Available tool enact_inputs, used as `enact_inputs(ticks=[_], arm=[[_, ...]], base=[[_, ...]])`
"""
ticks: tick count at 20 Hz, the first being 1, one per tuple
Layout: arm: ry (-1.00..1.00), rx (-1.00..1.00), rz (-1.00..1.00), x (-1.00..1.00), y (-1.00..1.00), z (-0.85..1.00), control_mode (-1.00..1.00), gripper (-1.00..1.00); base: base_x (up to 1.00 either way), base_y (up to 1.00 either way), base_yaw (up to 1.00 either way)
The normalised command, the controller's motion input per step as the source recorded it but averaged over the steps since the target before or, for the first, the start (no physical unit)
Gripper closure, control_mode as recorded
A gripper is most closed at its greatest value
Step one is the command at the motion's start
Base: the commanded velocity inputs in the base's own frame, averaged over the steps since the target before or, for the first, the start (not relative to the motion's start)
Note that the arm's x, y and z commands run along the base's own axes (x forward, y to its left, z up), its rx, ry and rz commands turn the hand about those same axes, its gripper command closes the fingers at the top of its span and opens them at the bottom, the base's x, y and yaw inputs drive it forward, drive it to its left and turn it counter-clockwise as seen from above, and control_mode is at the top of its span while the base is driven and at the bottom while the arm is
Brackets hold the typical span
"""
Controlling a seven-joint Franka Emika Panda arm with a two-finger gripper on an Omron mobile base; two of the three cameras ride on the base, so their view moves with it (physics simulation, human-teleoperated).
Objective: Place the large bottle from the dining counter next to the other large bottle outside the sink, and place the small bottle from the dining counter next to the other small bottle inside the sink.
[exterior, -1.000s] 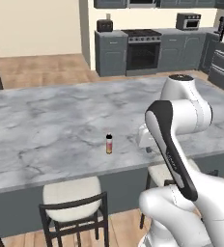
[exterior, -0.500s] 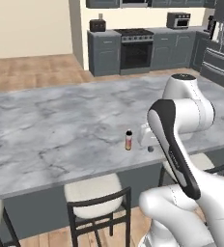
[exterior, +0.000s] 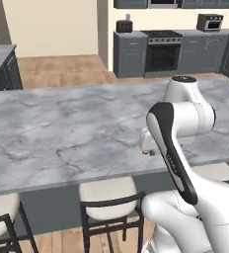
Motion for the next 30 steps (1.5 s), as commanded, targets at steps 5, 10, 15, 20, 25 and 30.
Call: enact_inputs(ticks=[5,10,15,20,25,30], arm=[[0.0,0.0,0.0,0.0,0.0,0.0,1.0,-1.0],[0.0,0.0,0.0,0.0,0.0,0.0,1.0,-1.0],[0.0,0.0,0.0,0.0,0.0,0.0,1.0,-1.0],[0.0,0.0,0.0,0.0,0.0,0.0,1.0,-1.0],[0.0,0.0,0.0,0.0,0.0,0.0,1.0,-1.0],[0.0,0.0,0.0,0.0,0.0,0.0,1.0,-1.0]], base=[[0.0,-0.87,0.06],[0.33,-0.27,-0.27],[0.55,0.01,-0.28],[0.5,0.15,-0.02],[0.08,0.0,0.05],[0.0,0.0,0.0]])
